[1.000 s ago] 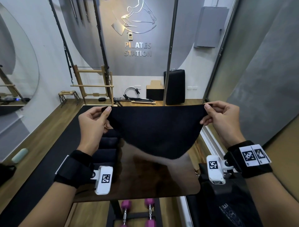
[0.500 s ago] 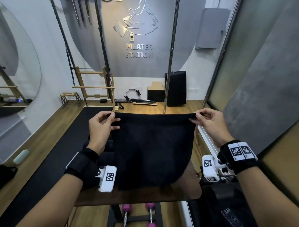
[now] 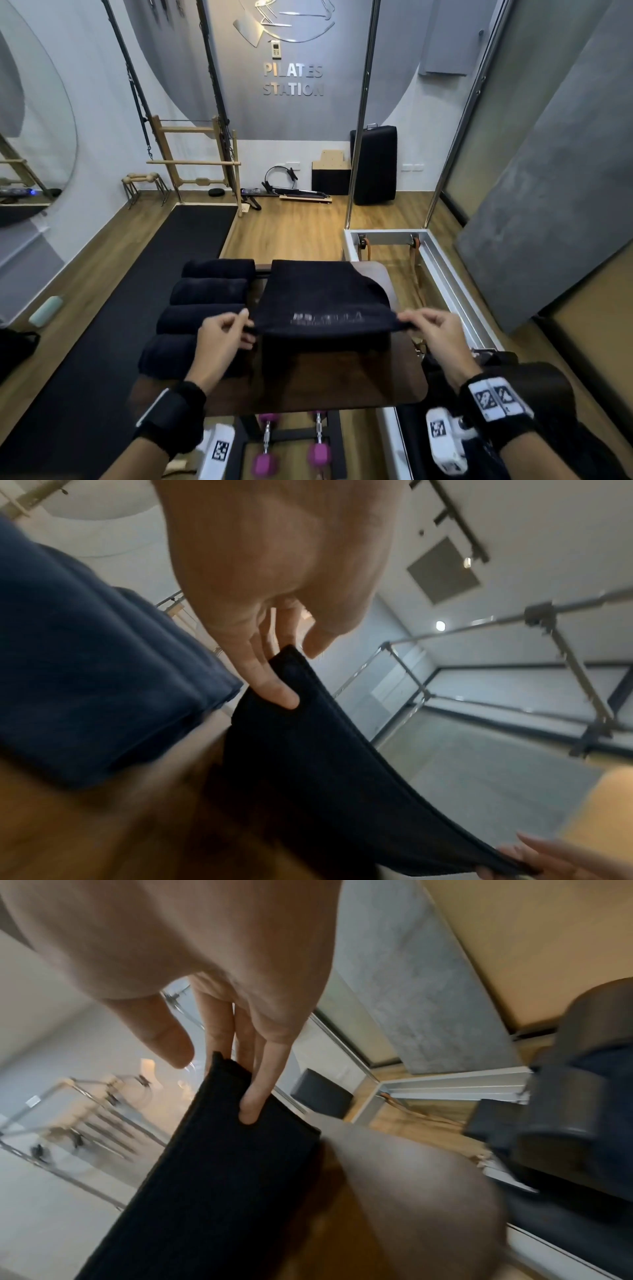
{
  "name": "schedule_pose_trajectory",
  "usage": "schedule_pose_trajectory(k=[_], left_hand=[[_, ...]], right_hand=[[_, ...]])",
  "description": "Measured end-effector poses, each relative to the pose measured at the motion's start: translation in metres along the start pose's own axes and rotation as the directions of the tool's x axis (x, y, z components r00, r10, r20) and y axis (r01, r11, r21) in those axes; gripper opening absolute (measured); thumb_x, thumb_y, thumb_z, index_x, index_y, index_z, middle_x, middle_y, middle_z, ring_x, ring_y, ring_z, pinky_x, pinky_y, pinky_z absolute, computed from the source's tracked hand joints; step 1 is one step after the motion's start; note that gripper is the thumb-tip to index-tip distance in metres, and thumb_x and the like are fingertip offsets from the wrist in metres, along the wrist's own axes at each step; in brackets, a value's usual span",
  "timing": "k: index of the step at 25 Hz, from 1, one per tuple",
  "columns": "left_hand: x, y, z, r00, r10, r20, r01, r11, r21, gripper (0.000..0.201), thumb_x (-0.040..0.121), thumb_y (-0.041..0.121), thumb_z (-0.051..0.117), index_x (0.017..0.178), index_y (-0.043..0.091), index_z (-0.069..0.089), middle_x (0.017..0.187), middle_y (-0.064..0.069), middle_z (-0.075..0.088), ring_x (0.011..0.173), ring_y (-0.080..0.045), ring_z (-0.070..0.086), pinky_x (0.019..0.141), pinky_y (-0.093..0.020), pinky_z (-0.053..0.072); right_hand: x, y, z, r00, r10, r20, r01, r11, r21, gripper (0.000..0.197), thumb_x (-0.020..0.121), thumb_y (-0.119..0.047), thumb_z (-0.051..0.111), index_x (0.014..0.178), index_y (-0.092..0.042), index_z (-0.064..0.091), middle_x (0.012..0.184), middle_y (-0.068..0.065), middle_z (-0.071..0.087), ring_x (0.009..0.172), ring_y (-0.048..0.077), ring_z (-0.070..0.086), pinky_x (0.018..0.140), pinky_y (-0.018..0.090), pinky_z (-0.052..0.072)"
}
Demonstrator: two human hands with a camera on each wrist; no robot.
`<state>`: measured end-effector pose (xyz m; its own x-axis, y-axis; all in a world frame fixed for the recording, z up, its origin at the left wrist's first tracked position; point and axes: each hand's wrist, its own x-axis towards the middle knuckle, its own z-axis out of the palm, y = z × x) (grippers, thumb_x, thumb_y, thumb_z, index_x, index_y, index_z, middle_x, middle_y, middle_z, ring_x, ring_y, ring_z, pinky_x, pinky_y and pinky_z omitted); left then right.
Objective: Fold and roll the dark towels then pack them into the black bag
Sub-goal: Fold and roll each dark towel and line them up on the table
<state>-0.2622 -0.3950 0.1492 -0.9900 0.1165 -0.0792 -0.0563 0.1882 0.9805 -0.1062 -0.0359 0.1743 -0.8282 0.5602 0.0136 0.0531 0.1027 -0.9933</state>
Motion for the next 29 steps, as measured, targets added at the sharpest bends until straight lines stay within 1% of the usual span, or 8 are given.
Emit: schedule_pose_trajectory(k=[4, 8, 13, 16, 19, 21, 25, 29], left_hand=[[-0.026, -0.039, 0.004, 0.996, -0.054, 0.073, 0.021, 0.918, 0.396, 0.046, 0.108, 0.028, 0.06, 0.07, 0.004, 0.071, 0.053, -0.008, 0.068, 0.045, -0.021, 0.066, 0.05, -0.034, 0.059], [-0.019, -0.032, 0.019, 0.991, 0.051, 0.122, -0.119, 0.744, 0.657, 0.05, 0.105, 0.04, 0.059, 0.065, 0.011, 0.066, 0.06, -0.002, 0.068, 0.057, -0.02, 0.068, 0.062, -0.044, 0.059], [0.032, -0.007, 0.073, 0.945, 0.17, 0.281, -0.303, 0.78, 0.548, 0.019, 0.101, 0.038, 0.067, 0.093, 0.021, 0.071, 0.083, 0.009, 0.073, 0.078, -0.007, 0.069, 0.078, -0.041, 0.061], [0.072, -0.005, 0.109, 0.892, 0.148, 0.426, -0.389, 0.733, 0.559, 0.045, 0.097, 0.042, 0.074, 0.131, 0.015, 0.065, 0.124, 0.001, 0.068, 0.114, -0.013, 0.065, 0.1, -0.038, 0.055], [0.108, -0.002, 0.136, 0.828, -0.021, 0.56, -0.439, 0.596, 0.672, 0.098, 0.085, 0.058, 0.08, 0.163, 0.023, 0.033, 0.165, 0.003, 0.039, 0.152, -0.019, 0.036, 0.121, -0.049, 0.036], [0.124, -0.004, 0.151, 0.782, -0.177, 0.597, -0.446, 0.509, 0.736, 0.123, 0.077, 0.068, 0.081, 0.169, 0.031, 0.01, 0.176, 0.009, 0.007, 0.163, -0.021, 0.003, 0.126, -0.063, 0.011], [0.14, -0.017, 0.161, 0.715, -0.371, 0.593, -0.408, 0.467, 0.784, 0.135, 0.072, 0.077, 0.078, 0.165, 0.043, -0.013, 0.168, 0.02, -0.032, 0.155, -0.023, -0.036, 0.113, -0.079, -0.017], [0.145, -0.023, 0.158, 0.682, -0.416, 0.601, -0.393, 0.485, 0.781, 0.135, 0.071, 0.08, 0.076, 0.162, 0.049, -0.02, 0.162, 0.025, -0.041, 0.149, -0.02, -0.045, 0.11, -0.079, -0.022]], right_hand=[[-0.034, 0.067, -0.002, 0.967, 0.25, 0.051, -0.233, 0.948, -0.217, 0.029, 0.1, -0.013, 0.067, 0.074, -0.007, 0.08, 0.083, 0.008, 0.079, 0.076, 0.028, 0.077, 0.056, 0.028, 0.057], [-0.02, 0.07, -0.011, 0.952, 0.285, 0.114, -0.232, 0.912, -0.339, 0.025, 0.102, -0.02, 0.065, 0.086, -0.005, 0.074, 0.079, 0.009, 0.078, 0.043, 0.033, 0.063, 0.036, 0.024, 0.04], [0.052, 0.053, 0.005, 0.976, 0.189, 0.104, -0.157, 0.953, -0.258, 0.011, 0.1, -0.008, 0.066, 0.09, -0.003, 0.071, 0.071, 0.013, 0.075, 0.04, 0.025, 0.059, 0.037, 0.023, 0.039], [0.101, 0.057, 0.028, 0.969, 0.231, 0.089, -0.21, 0.957, -0.198, 0.012, 0.1, 0.0, 0.06, 0.092, -0.003, 0.069, 0.073, 0.017, 0.073, 0.043, 0.023, 0.063, 0.037, 0.024, 0.043], [0.142, 0.065, 0.056, 0.96, 0.278, 0.03, -0.267, 0.943, -0.199, 0.024, 0.096, 0.007, 0.053, 0.086, -0.007, 0.071, 0.08, 0.018, 0.07, 0.05, 0.018, 0.065, 0.046, 0.029, 0.054], [0.162, 0.071, 0.07, 0.953, 0.302, 0.022, -0.283, 0.912, -0.297, 0.029, 0.091, 0.008, 0.052, 0.089, -0.012, 0.072, 0.079, 0.011, 0.068, 0.056, 0.021, 0.065, 0.055, 0.036, 0.06], [0.183, 0.077, 0.075, 0.959, 0.279, 0.047, -0.203, 0.794, -0.574, 0.036, 0.084, 0.003, 0.058, 0.098, -0.027, 0.073, 0.078, -0.008, 0.061, 0.077, 0.021, 0.064, 0.074, 0.045, 0.063], [0.195, 0.083, 0.058, 0.974, 0.203, 0.099, -0.074, 0.7, -0.71, 0.014, 0.083, -0.017, 0.078, 0.09, -0.028, 0.074, 0.087, 0.007, 0.072, 0.076, 0.033, 0.072, 0.067, 0.048, 0.064]])
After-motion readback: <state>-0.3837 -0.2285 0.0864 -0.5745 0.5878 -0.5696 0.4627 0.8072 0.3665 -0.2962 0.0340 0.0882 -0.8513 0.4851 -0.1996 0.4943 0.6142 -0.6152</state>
